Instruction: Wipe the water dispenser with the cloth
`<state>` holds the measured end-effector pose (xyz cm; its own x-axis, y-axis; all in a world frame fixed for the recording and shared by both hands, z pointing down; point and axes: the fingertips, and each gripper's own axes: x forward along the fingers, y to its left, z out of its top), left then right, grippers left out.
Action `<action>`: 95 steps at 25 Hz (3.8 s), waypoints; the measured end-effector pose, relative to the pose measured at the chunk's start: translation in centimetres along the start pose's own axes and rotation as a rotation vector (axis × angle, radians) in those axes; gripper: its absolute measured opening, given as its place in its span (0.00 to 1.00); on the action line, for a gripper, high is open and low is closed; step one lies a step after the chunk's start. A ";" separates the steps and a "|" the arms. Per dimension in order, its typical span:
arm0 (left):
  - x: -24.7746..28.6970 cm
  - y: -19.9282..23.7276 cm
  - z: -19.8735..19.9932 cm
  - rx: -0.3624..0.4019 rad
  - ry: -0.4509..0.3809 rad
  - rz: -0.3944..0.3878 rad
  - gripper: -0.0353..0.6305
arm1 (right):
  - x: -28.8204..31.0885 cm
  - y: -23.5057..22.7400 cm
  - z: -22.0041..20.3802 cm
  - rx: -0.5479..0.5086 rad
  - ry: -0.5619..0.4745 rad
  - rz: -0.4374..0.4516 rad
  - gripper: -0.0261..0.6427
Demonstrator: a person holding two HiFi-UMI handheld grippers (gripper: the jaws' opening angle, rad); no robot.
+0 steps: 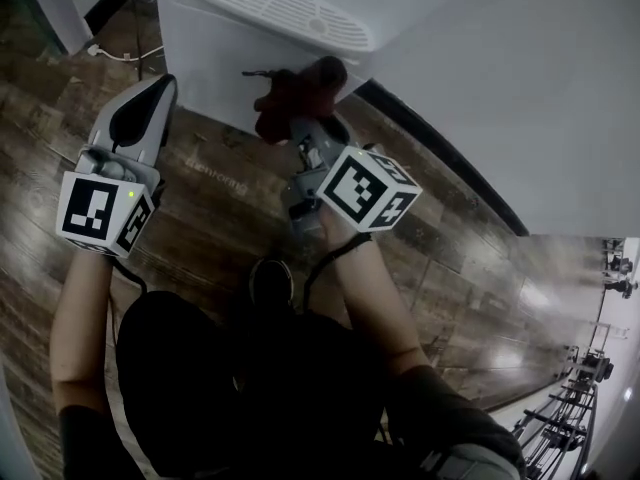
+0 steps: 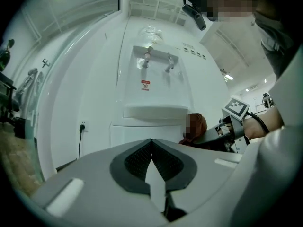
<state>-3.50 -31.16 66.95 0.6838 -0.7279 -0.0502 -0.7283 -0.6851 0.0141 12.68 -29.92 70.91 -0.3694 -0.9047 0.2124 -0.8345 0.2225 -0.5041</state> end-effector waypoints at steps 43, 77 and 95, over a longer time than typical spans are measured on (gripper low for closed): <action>-0.4 3.4 -6.7 -0.056 0.092 0.033 0.08 | 7.8 2.0 -5.0 0.076 0.164 0.081 0.14; -0.4 5.2 -9.0 -0.069 0.188 0.076 0.08 | 11.8 5.6 -5.7 0.076 0.232 0.156 0.14; -5.4 7.5 -15.9 -0.217 0.294 0.213 0.08 | 13.2 2.1 -16.1 0.128 0.468 0.068 0.14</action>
<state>-11.97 -32.82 83.23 0.5251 -0.8092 0.2636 -0.8502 -0.4850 0.2049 -0.56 -35.54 86.11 -0.5900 -0.6229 0.5137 -0.7559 0.2025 -0.6226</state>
